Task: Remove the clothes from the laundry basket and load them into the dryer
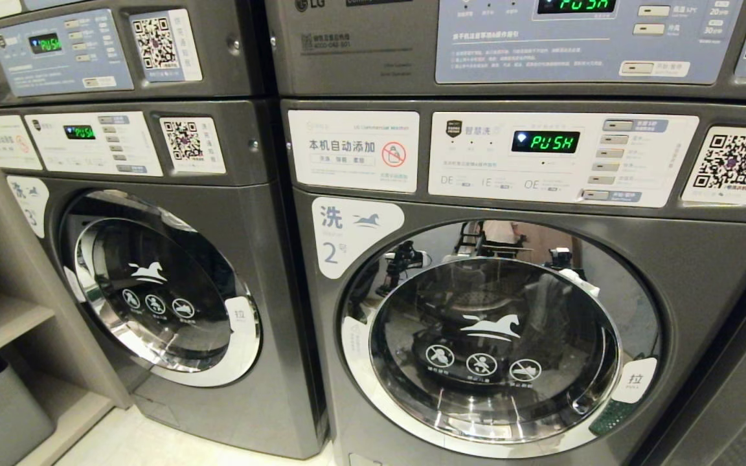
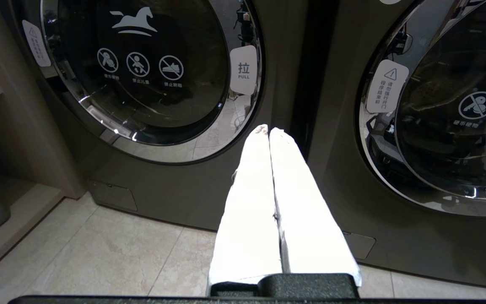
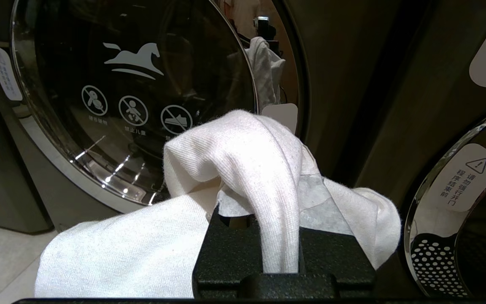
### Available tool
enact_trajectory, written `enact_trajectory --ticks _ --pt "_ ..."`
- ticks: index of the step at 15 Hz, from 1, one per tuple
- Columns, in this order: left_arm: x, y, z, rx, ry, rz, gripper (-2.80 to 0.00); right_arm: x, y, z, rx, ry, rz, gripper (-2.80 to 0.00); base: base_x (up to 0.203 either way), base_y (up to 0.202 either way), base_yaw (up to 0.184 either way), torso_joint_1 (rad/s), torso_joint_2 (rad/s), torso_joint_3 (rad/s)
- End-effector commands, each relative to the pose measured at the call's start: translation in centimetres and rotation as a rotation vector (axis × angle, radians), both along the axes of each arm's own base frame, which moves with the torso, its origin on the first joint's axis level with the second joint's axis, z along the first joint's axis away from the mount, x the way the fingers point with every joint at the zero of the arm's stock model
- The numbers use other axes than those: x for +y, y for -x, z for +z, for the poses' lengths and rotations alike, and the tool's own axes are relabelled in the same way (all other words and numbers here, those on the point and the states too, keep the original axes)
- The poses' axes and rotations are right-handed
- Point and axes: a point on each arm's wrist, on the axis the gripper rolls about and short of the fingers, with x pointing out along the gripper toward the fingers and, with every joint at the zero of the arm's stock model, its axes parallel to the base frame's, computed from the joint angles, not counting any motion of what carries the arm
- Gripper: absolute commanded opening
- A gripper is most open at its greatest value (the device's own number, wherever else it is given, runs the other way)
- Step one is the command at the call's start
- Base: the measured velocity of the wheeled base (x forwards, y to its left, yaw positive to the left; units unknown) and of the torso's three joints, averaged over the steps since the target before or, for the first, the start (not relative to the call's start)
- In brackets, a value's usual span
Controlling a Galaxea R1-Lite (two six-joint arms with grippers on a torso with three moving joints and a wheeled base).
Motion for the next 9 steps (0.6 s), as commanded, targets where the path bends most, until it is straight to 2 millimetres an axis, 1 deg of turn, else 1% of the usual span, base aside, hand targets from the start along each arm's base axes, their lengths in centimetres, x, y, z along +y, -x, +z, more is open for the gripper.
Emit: enact_trajectory --ticks 1,9 --pt "0.0 0.0 -0.05 0.0 0.0 0.0 -2.8 0.0 -0.15 -0.5 0.019 0.001 0.002 -2.8 0.0 0.0 0.0 0.0 0.0 0.0" --pt "0.0 0.0 -0.05 0.0 0.002 0.0 -2.8 0.0 -0.15 -0.5 0.019 0.001 0.0 -2.8 0.0 0.0 0.0 0.0 0.0 0.0"
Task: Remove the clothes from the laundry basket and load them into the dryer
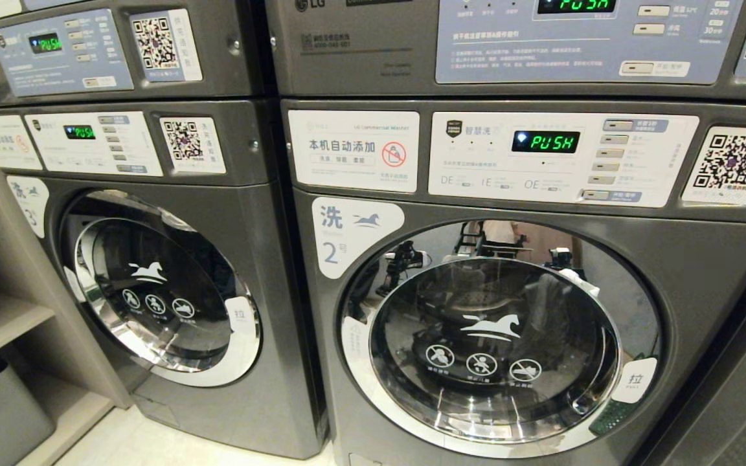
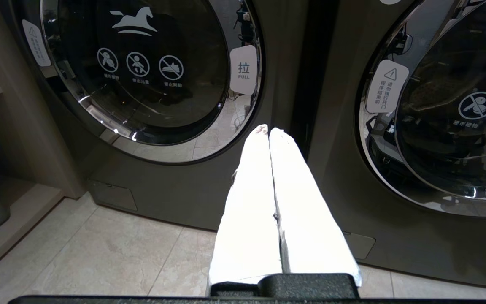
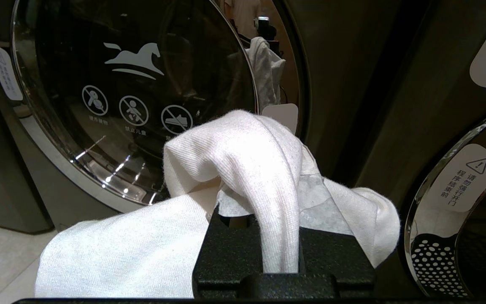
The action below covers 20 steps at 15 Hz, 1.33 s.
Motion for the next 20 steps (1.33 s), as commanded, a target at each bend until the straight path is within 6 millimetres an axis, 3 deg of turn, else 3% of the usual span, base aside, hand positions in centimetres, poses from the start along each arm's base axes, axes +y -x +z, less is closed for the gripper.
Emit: enact_trajectory --ticks 1,5,20 --pt "0.0 0.0 -0.05 0.0 0.001 0.0 -2.8 0.0 -0.15 -0.5 0.019 0.001 0.001 -2.8 0.0 0.0 0.0 0.0 0.0 0.0" --pt "0.0 0.0 -0.05 0.0 0.001 0.0 -2.8 0.0 -0.15 -0.5 0.019 0.001 0.001 -2.8 0.0 0.0 0.0 0.011 -0.11 -0.104" --pt "0.0 0.0 -0.05 0.0 0.001 0.0 -2.8 0.0 -0.15 -0.49 0.018 -0.002 0.002 -2.8 0.0 0.0 0.0 0.126 -0.45 -0.334"
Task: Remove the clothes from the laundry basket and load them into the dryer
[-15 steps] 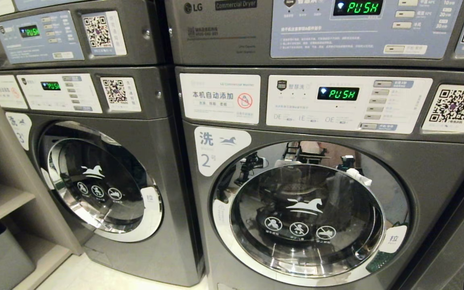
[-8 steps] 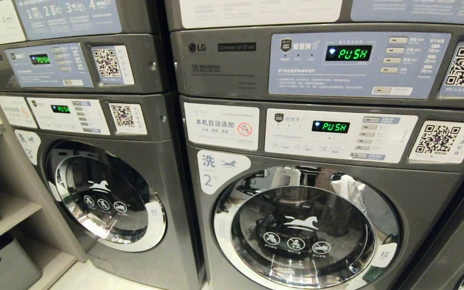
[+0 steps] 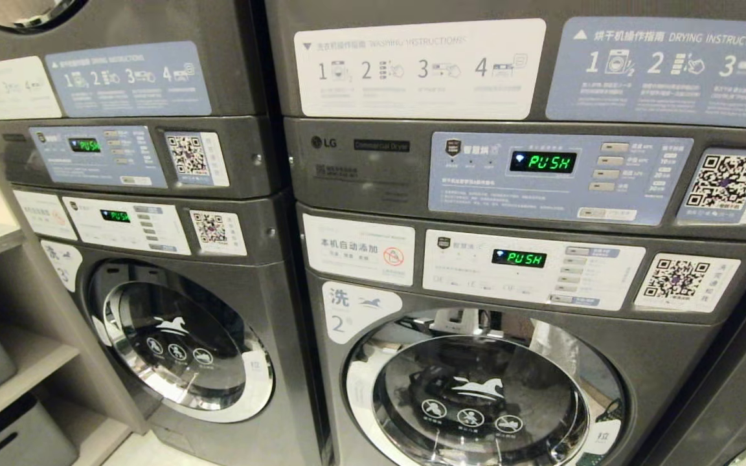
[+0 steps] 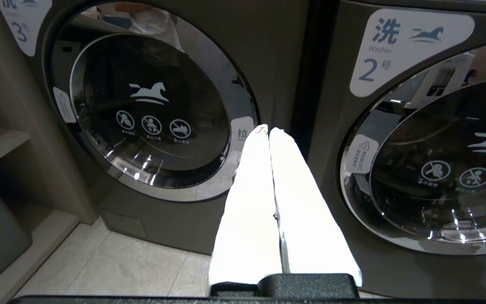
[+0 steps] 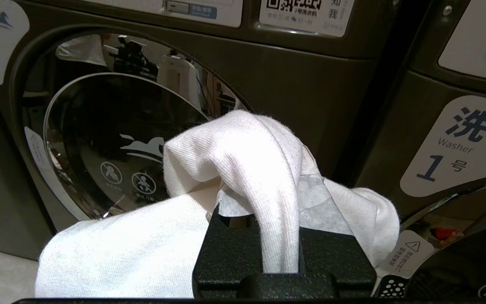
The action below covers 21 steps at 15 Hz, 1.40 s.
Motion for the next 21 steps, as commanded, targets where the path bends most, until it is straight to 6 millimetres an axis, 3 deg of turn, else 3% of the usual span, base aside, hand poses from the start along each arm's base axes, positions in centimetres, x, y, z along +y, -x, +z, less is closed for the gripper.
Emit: enact_trajectory --ticks 1,14,21 --pt "0.0 0.0 -0.05 0.0 0.001 0.0 -2.8 0.0 -0.15 -0.5 0.019 0.002 0.001 -2.8 0.0 0.0 0.0 0.196 -0.49 -0.321" --pt "0.0 0.0 -0.05 0.0 0.001 0.0 -2.8 0.0 -0.15 -0.52 0.021 -0.011 0.0 -2.8 0.0 0.0 0.0 0.235 -0.56 -0.33" --pt "0.0 0.0 -0.05 0.0 0.001 0.0 -2.8 0.0 -0.15 -0.52 0.021 -0.011 0.0 -2.8 0.0 0.0 0.0 0.168 -0.37 -0.207"
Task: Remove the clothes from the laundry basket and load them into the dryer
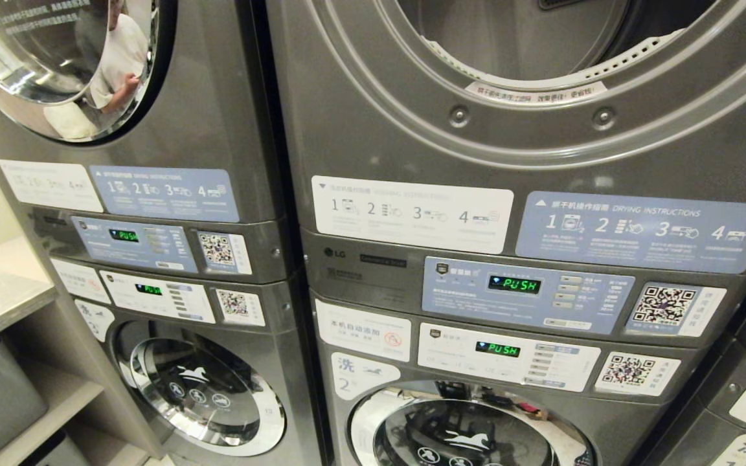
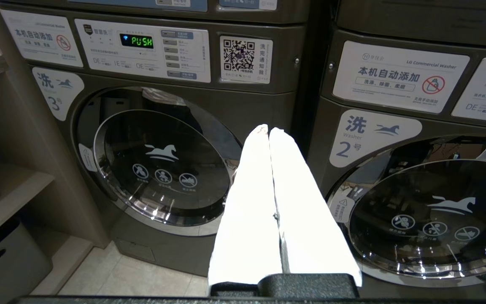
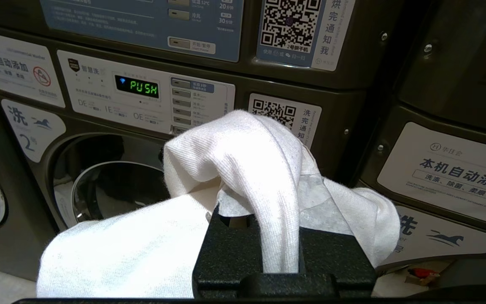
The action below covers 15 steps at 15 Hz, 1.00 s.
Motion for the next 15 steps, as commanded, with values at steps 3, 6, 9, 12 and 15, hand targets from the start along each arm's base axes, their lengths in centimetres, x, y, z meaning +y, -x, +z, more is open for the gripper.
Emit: enact_trajectory --ticks 3,6,9,12,15 --pt "0.0 0.0 -0.05 0.0 0.0 0.0 -2.8 0.0 -0.15 -0.5 0.019 -0.002 0.0 -2.8 0.0 0.0 0.0 0.158 -0.34 -0.176" --pt "0.0 0.0 -0.05 0.0 0.001 0.0 -2.8 0.0 -0.15 -0.48 0.017 -0.007 -0.001 -2.8 0.0 0.0 0.0 0.154 -0.33 -0.175" --pt "0.0 0.0 -0.05 0.0 0.0 0.0 -2.8 0.0 -0.16 -0.52 0.018 -0.001 0.001 -2.8 0.0 0.0 0.0 0.144 -0.32 -0.174" --pt "0.0 0.0 -0.05 0.0 0.001 0.0 -2.8 0.0 -0.15 -0.5 0.018 0.007 0.002 -2.8 0.0 0.0 0.0 0.147 -0.31 -0.161" --pt "0.0 0.0 -0.05 0.0 -0.001 0.0 -2.8 0.0 -0.15 -0.5 0.018 0.007 0.002 -2.8 0.0 0.0 0.0 0.102 -0.22 -0.113"
